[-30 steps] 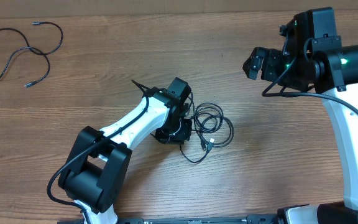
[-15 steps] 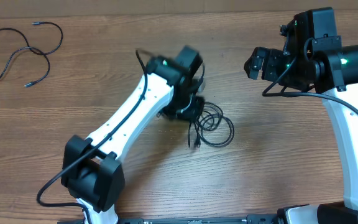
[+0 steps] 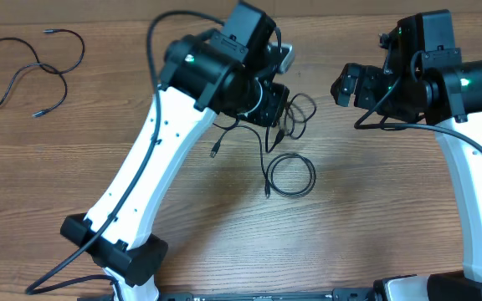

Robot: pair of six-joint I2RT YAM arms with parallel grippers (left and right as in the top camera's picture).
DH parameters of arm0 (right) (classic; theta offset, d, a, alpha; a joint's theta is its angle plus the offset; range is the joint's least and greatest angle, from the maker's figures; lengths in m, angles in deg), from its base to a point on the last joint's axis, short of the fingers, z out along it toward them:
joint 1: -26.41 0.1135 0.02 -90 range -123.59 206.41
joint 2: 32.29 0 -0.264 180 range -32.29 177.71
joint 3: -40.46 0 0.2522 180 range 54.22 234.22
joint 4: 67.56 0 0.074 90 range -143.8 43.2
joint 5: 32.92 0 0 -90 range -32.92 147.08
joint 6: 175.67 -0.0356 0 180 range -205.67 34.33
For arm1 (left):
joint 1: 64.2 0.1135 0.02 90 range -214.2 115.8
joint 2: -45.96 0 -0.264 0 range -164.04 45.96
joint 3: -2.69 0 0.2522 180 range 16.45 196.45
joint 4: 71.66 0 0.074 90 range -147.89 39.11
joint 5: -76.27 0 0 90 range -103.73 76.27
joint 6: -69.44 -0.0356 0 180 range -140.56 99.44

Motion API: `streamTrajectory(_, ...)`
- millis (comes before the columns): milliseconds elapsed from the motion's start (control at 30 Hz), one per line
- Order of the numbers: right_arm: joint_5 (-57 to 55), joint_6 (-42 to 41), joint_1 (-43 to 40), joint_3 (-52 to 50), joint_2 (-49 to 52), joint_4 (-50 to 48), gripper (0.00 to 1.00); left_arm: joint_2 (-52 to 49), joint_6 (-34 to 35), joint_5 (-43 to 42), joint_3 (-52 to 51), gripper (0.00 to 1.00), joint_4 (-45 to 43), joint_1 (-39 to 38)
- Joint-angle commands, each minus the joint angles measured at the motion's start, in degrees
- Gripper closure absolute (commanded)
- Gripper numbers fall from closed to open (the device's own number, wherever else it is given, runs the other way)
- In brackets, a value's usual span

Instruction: Untangle cables

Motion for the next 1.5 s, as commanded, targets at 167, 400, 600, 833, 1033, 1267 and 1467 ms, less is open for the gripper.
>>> streamTrajectory(167,-0.2,0.0,-0.3,-0.2,0.2,-0.1,0.0,4.8,-2.0,3.3,13.8,0.96,-0.4,-0.2)
streamTrajectory(400,7.8,0.0,-0.3,-0.2,0.2,0.0,0.0,6.2,-0.6,3.0,16.8,0.96,-0.9,-0.3)
streamTrajectory(600,18.4,0.1,-0.3,-0.2,0.2,-0.8,0.0,6.2,1.3,-2.1,16.8,0.96,-2.5,-0.3)
streamTrajectory(833,18.5,0.2,-0.3,-0.2,0.2,-2.7,0.0,6.2,1.1,-18.1,16.8,0.96,-6.4,-0.3)
streamTrajectory(1033,17.7,0.2,-0.3,-0.2,0.2,-4.7,0.0,6.4,0.6,-34.5,16.8,0.96,-8.7,-0.2)
streamTrajectory(1267,17.0,0.2,-0.3,-0.2,0.2,-6.0,0.0,6.5,-0.9,-49.1,16.8,0.96,-11.8,-0.2)
streamTrajectory(1467,17.1,0.0,-0.3,-0.2,0.2,-5.8,0.0,6.6,0.0,-49.2,16.8,0.96,-15.8,1.1)
